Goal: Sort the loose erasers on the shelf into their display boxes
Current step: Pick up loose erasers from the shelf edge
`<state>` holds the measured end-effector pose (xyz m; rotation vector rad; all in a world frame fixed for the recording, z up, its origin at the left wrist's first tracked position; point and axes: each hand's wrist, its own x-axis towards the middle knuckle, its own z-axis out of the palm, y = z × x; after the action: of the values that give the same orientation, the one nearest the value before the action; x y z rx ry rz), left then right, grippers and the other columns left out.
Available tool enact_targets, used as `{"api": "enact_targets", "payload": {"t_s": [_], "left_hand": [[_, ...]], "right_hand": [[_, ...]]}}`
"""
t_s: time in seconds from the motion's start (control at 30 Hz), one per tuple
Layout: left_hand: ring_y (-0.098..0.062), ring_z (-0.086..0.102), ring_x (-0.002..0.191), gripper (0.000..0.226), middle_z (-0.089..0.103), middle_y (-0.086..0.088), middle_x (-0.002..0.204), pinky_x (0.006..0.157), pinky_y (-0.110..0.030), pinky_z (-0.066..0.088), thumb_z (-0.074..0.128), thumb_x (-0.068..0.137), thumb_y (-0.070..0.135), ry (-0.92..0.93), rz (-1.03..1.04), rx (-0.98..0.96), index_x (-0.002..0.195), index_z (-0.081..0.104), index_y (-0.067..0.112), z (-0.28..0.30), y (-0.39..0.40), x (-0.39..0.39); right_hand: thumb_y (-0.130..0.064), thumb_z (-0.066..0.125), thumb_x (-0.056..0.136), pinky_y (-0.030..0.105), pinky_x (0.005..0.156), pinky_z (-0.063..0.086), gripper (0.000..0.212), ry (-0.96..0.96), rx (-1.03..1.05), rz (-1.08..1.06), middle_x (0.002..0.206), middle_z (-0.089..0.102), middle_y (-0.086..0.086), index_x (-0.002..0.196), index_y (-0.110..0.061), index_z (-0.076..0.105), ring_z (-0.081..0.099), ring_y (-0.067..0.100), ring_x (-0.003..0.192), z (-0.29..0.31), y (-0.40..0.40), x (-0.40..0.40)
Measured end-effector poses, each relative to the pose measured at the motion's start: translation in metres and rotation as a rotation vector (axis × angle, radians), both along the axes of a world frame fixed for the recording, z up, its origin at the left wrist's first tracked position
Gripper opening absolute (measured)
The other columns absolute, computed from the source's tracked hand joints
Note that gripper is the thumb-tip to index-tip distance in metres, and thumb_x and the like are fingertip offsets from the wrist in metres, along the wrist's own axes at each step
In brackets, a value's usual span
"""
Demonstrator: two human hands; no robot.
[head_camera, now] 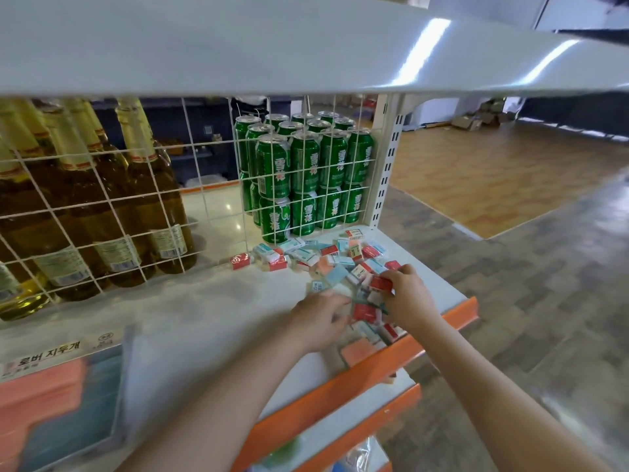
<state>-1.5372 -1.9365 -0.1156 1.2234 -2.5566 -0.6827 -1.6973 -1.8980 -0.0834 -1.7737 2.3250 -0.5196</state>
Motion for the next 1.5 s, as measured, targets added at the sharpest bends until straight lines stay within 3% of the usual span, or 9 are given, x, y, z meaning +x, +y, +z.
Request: {"api": "enact_targets", "payload": {"t_s": [0.17, 0.33, 0.67, 0.87, 0.97, 1.1, 1.23, 1.4, 1.5], "left_hand": [[-0.02, 0.034, 0.132, 0.039, 0.043, 0.003, 0.144, 0.111, -0.033, 0.027, 0.047, 0.093, 0.02, -0.036, -0.143, 0.006, 0.132, 0.053, 0.019, -0.004, -0.001, -0.02], [-0.018, 0.032, 0.131, 0.039, 0.039, 0.013, 0.146, 0.109, -0.029, 0.028, 0.044, 0.097, 0.026, -0.109, -0.191, -0.055, 0.135, 0.049, 0.025, -0.005, -0.001, -0.023], [-0.018, 0.042, 0.122, 0.037, 0.047, 0.015, 0.137, 0.098, -0.031, 0.038, 0.041, 0.096, 0.04, -0.241, -0.072, -0.157, 0.128, 0.057, 0.028, 0.0, -0.013, 0.024], [-0.019, 0.054, 0.106, 0.028, 0.064, 0.003, 0.107, 0.084, -0.034, 0.048, 0.056, 0.086, 0.039, -0.215, 0.089, -0.136, 0.098, 0.069, 0.017, -0.008, -0.021, 0.064], [-0.02, 0.055, 0.096, 0.019, 0.06, -0.002, 0.1, 0.076, -0.03, 0.045, 0.061, 0.084, 0.032, -0.209, 0.146, -0.158, 0.088, 0.063, 0.013, -0.007, -0.017, 0.076], [-0.023, 0.056, 0.095, 0.014, 0.055, -0.004, 0.102, 0.073, -0.028, 0.041, 0.057, 0.087, 0.027, -0.153, 0.174, -0.161, 0.094, 0.06, 0.014, -0.01, -0.008, 0.083], [-0.024, 0.056, 0.102, 0.03, 0.055, -0.003, 0.109, 0.087, -0.033, 0.045, 0.053, 0.085, 0.019, -0.133, 0.184, -0.123, 0.114, 0.059, 0.024, -0.015, -0.002, 0.09], [-0.023, 0.055, 0.106, 0.035, 0.061, -0.002, 0.111, 0.09, -0.027, 0.043, 0.051, 0.084, 0.019, -0.166, 0.174, -0.15, 0.116, 0.06, 0.028, -0.016, 0.001, 0.1], [-0.024, 0.056, 0.103, 0.031, 0.061, -0.003, 0.108, 0.085, -0.027, 0.043, 0.049, 0.084, 0.022, -0.209, 0.166, -0.179, 0.113, 0.061, 0.026, -0.016, 0.004, 0.106]], "right_hand": [[-0.014, 0.05, 0.092, 0.027, 0.088, 0.044, 0.032, -0.037, -0.044, -0.033, 0.123, 0.047, 0.009, 0.124, -0.011, 0.056, 0.052, 0.022, 0.104, 0.001, 0.01, -0.011], [-0.013, 0.049, 0.093, 0.023, 0.088, 0.042, 0.034, -0.053, -0.048, -0.039, 0.122, 0.048, 0.007, 0.126, -0.012, 0.055, 0.051, 0.019, 0.104, 0.0, 0.016, -0.017], [-0.016, 0.047, 0.095, 0.023, 0.083, 0.042, 0.035, -0.042, -0.03, 0.012, 0.128, 0.048, 0.007, 0.13, -0.013, 0.052, 0.052, 0.021, 0.106, -0.002, 0.011, 0.003], [-0.025, 0.048, 0.096, 0.024, 0.077, 0.042, 0.03, -0.04, -0.024, 0.103, 0.122, 0.053, 0.007, 0.122, -0.013, 0.058, 0.049, 0.015, 0.087, -0.008, 0.001, 0.022], [-0.028, 0.049, 0.095, 0.029, 0.081, 0.048, 0.031, -0.054, -0.026, 0.132, 0.12, 0.056, 0.006, 0.122, -0.016, 0.06, 0.057, 0.02, 0.095, -0.009, 0.0, 0.032], [-0.029, 0.052, 0.094, 0.029, 0.084, 0.049, 0.032, -0.092, -0.055, 0.183, 0.118, 0.063, 0.004, 0.121, -0.013, 0.061, 0.061, 0.02, 0.099, -0.004, 0.004, 0.045], [-0.023, 0.052, 0.094, 0.025, 0.085, 0.047, 0.03, -0.167, -0.079, 0.193, 0.115, 0.066, 0.005, 0.118, -0.009, 0.062, 0.063, 0.019, 0.097, -0.004, 0.008, 0.052], [-0.012, 0.044, 0.096, 0.03, 0.075, 0.052, 0.026, -0.384, -0.08, 0.107, 0.088, 0.066, 0.012, 0.106, 0.001, 0.064, 0.064, 0.02, 0.074, -0.008, 0.008, 0.06], [-0.007, 0.039, 0.097, 0.037, 0.078, 0.056, 0.028, -0.462, -0.065, 0.061, 0.079, 0.063, 0.012, 0.096, 0.009, 0.063, 0.062, 0.015, 0.064, -0.01, 0.009, 0.065]]}}
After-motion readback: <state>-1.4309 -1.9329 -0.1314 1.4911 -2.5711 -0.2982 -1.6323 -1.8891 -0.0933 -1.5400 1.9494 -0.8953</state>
